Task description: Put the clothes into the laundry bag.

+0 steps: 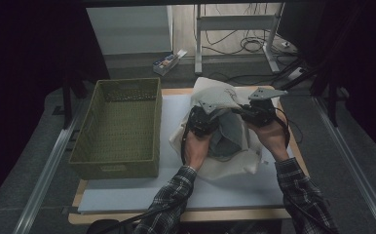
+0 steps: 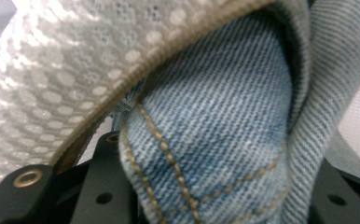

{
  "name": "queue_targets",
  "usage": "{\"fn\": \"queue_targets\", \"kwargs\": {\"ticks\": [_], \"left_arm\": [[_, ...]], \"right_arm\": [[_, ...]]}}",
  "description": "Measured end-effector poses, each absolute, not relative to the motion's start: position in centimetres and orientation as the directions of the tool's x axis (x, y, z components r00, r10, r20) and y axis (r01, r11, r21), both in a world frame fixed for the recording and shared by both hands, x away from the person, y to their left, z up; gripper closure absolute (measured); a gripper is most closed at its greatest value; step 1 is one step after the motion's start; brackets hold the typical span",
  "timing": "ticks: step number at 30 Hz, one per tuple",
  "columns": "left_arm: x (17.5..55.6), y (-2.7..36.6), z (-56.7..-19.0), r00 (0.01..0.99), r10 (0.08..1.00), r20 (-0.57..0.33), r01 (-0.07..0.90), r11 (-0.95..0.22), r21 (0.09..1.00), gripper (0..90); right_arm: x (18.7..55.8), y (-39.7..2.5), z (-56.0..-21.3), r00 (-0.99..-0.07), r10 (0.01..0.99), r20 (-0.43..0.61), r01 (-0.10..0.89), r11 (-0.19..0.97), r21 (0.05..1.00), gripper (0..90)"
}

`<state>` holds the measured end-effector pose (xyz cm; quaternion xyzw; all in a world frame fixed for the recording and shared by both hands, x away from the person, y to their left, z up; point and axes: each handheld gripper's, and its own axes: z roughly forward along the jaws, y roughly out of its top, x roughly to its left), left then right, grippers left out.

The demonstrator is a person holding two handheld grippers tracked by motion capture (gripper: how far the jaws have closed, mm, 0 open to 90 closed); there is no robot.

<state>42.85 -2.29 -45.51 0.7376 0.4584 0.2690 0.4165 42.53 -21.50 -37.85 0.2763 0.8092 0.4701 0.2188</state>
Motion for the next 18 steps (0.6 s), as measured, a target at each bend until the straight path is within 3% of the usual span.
{"fn": "queue_targets", "kwargs": {"ticks": [9,18], "left_arm": [[43.5,-2.4,-45.8,0.41,0.91,0.056,0.442,-0.252,0.861,57.2],[44.2,-1.7,-46.6,0.403,0.915,-0.015,0.462,-0.19,0.866,56.8]], "right_arm": [[42.4,-21.3,-37.8,-0.756,0.648,-0.096,0.24,0.41,0.88,86.2],[42.5,-20.9,-38.5,-0.763,0.637,-0.108,0.248,0.443,0.861,86.2]]}}
